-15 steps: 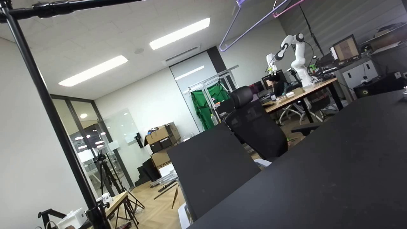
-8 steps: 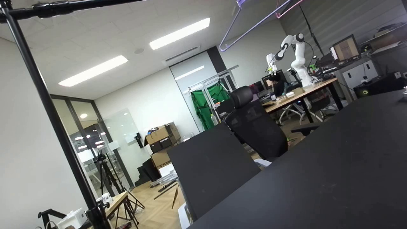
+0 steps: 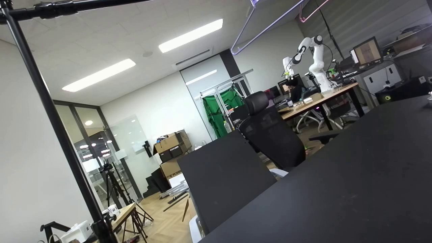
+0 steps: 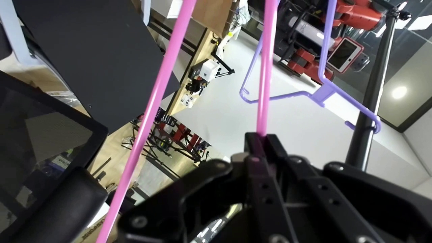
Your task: Pick the pink hanger on the table and hang it on the stand
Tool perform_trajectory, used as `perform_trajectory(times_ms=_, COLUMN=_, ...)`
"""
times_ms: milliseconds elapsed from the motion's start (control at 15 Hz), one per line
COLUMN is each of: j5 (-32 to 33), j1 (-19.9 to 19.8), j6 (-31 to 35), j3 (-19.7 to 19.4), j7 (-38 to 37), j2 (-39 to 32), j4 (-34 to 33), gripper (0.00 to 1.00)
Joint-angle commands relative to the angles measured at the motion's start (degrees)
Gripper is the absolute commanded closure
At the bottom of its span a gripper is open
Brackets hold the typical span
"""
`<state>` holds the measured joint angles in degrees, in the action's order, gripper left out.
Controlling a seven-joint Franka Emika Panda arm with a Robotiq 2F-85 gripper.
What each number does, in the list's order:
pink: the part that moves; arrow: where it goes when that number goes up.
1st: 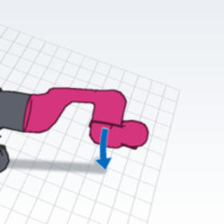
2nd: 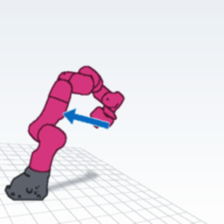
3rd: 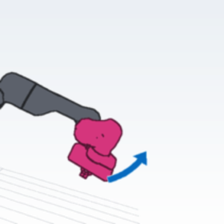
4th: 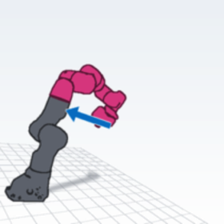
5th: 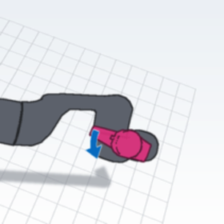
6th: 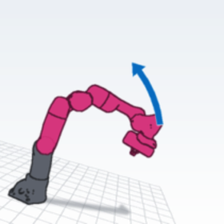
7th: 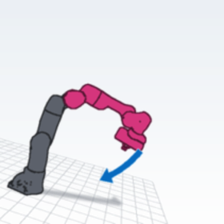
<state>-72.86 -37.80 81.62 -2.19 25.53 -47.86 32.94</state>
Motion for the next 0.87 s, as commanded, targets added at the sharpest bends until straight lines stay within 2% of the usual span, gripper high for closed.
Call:
perform_trajectory(times_ms=0, j5=1.6, j1=-0.1, j6=-0.8, j3=-0.2, j7=-3.3, j2=-1.3, j4=-3.4, gripper=0.6)
perform_trajectory(times_ms=533, j5=4.2, j1=0.4, j6=1.6, j3=-2.0, j7=0.3, j2=-1.7, j4=-4.6, gripper=0.05)
perform_trajectory(times_ms=600, j5=3.4, j1=-1.9, j6=-1.6, j3=-1.7, j7=1.8, j2=0.6, j4=-1.1, gripper=0.01)
perform_trajectory(times_ms=667, j5=2.9, j1=-0.2, j6=1.0, j3=-1.4, j7=1.5, j2=-0.2, j4=-1.0, gripper=0.16)
perform_trajectory(times_ms=800, j5=2.9, j1=-1.2, j6=-0.4, j3=-1.4, j7=2.0, j2=-0.1, j4=-1.0, gripper=0.03)
